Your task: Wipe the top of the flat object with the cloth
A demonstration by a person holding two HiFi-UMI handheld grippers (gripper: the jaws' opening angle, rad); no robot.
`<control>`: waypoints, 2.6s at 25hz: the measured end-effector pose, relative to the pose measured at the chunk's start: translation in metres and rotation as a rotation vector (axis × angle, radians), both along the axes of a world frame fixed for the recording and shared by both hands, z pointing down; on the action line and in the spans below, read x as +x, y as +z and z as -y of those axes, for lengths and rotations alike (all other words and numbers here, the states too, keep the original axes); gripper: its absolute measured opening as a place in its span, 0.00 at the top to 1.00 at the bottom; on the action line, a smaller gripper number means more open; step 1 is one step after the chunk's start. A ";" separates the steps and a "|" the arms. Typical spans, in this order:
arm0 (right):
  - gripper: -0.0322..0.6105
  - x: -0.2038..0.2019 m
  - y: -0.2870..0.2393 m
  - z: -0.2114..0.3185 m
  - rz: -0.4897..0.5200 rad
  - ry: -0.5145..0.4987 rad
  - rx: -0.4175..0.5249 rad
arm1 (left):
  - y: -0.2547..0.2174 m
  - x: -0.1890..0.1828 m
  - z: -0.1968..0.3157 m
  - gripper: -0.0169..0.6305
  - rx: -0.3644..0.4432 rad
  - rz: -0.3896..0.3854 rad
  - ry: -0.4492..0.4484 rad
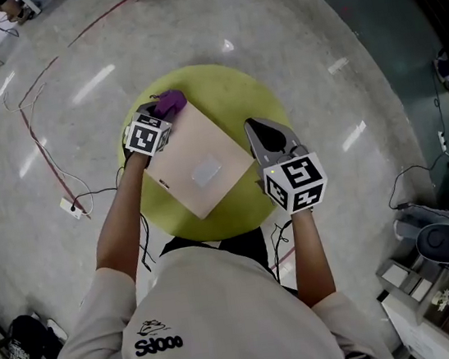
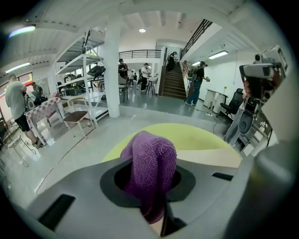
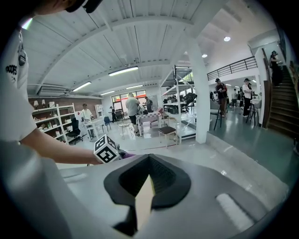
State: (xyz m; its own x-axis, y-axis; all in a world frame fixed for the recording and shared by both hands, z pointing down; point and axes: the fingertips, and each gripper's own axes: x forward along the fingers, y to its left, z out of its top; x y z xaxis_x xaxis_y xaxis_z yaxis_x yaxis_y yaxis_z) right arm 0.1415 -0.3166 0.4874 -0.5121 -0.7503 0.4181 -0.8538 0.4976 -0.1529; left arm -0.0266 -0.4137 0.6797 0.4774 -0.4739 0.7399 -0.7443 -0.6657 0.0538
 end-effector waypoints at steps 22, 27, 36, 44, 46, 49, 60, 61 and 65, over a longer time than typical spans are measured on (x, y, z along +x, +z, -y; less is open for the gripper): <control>0.94 0.025 -0.002 -0.033 -0.039 0.171 0.060 | 0.006 0.039 -0.036 0.87 0.024 -0.064 0.090; 0.94 0.039 0.003 -0.051 -0.023 0.239 0.028 | 0.009 0.066 -0.060 0.87 0.010 -0.090 0.161; 0.94 0.065 0.002 -0.086 0.021 0.345 0.009 | 0.009 0.117 -0.115 0.87 -0.017 -0.100 0.337; 0.94 0.056 0.006 -0.109 0.026 0.389 0.006 | 0.021 0.141 -0.174 0.87 -0.065 -0.096 0.485; 0.94 0.056 0.004 -0.114 0.025 0.396 0.012 | 0.021 0.146 -0.184 0.87 -0.071 -0.093 0.503; 0.94 0.056 0.001 -0.123 0.021 0.407 0.017 | 0.021 0.155 -0.195 0.87 -0.077 -0.095 0.533; 0.94 0.055 -0.001 -0.139 0.013 0.417 0.019 | 0.021 0.183 -0.243 0.87 -0.078 -0.055 0.695; 0.94 0.053 -0.001 -0.138 0.015 0.413 0.020 | 0.021 0.181 -0.245 0.87 -0.070 -0.045 0.708; 0.94 0.040 -0.002 -0.131 0.019 0.392 0.026 | 0.021 0.167 -0.243 0.87 -0.047 -0.013 0.720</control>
State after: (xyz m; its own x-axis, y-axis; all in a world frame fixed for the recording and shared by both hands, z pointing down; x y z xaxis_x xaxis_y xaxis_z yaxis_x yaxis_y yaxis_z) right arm 0.1816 -0.1855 0.4859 -0.1920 -0.9008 0.3895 -0.9771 0.1382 -0.1620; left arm 0.1400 -0.1708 0.7006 0.6686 -0.0063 0.7436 -0.1206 -0.9877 0.1000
